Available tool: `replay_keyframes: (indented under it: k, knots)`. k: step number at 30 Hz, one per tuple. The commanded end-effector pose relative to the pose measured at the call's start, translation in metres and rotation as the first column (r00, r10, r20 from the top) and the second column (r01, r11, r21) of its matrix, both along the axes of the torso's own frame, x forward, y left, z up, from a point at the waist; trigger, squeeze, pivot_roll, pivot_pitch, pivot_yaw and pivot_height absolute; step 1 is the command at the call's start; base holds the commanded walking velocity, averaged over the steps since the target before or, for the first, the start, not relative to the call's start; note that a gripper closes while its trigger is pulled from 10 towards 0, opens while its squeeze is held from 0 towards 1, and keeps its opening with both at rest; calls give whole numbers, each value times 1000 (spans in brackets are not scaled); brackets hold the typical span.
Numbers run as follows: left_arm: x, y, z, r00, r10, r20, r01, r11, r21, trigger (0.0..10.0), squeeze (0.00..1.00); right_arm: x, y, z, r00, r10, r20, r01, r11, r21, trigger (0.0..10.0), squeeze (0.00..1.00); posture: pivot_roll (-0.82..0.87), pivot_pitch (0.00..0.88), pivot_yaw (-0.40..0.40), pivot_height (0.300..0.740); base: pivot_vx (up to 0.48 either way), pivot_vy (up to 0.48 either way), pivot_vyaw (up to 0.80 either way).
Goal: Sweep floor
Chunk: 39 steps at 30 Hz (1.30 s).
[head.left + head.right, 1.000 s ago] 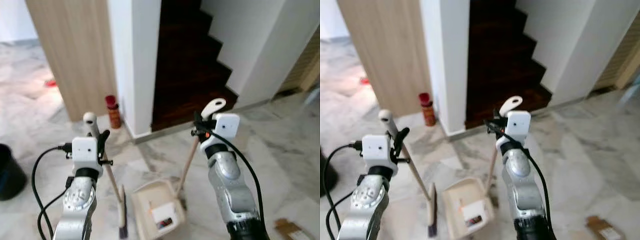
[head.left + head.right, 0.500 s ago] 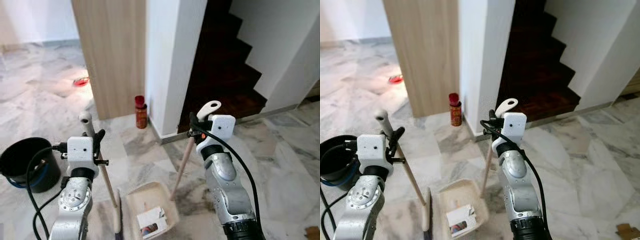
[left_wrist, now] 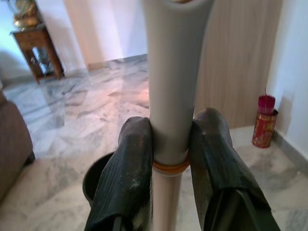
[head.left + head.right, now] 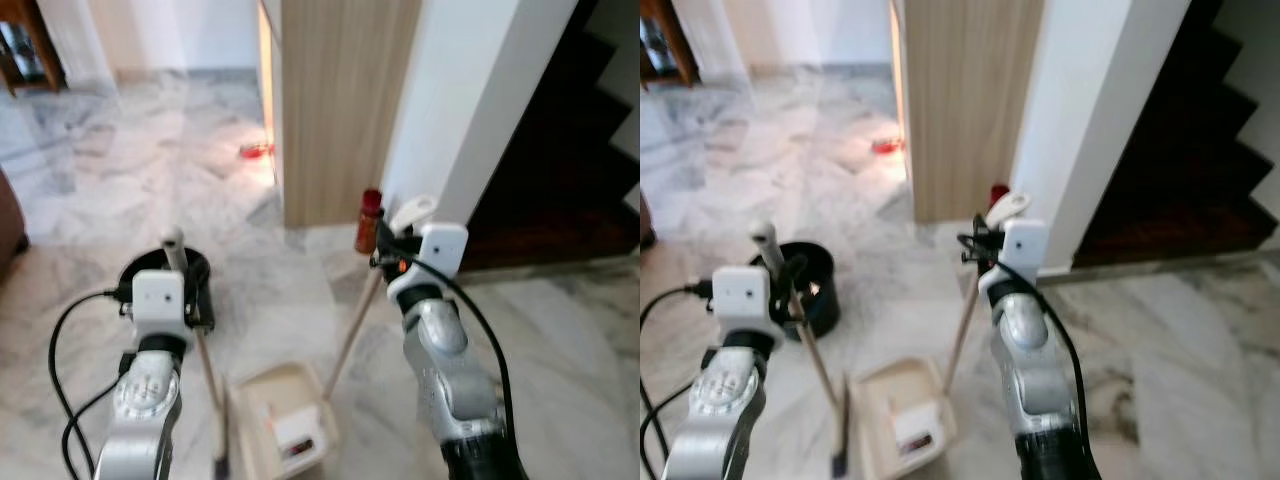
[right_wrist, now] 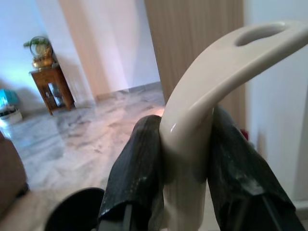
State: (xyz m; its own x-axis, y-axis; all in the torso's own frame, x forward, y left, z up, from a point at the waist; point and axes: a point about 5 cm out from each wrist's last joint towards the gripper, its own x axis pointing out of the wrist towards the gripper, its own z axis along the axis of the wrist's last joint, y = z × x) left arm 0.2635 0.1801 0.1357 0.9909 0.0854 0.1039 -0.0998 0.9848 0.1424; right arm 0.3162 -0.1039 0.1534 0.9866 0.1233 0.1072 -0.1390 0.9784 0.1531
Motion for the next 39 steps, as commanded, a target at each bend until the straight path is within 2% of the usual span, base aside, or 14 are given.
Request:
replay_keyframes:
  k: [1, 28, 39]
  knots:
    - [2, -5, 12, 999, -20, 51, 20, 1000, 4, 10000, 0, 0, -9, 9, 998, -37, 43, 37, 999, 3, 10000, 0, -13, 25, -22, 740, 0, 480, 0]
    - [2, -5, 13, 998, -13, 57, 13, 1000, 2, 10000, 0, 4, -5, 8, 999, -29, 16, 29, 1000, 6, 10000, 0, 3, 35, -32, 740, 0, 475, 0]
    - [-2, -6, 12, 998, -24, 54, 22, 999, 28, 10000, 0, 5, -8, 14, 998, -60, 31, 59, 998, 20, 10000, 0, 7, 38, -31, 740, 0, 0, 0]
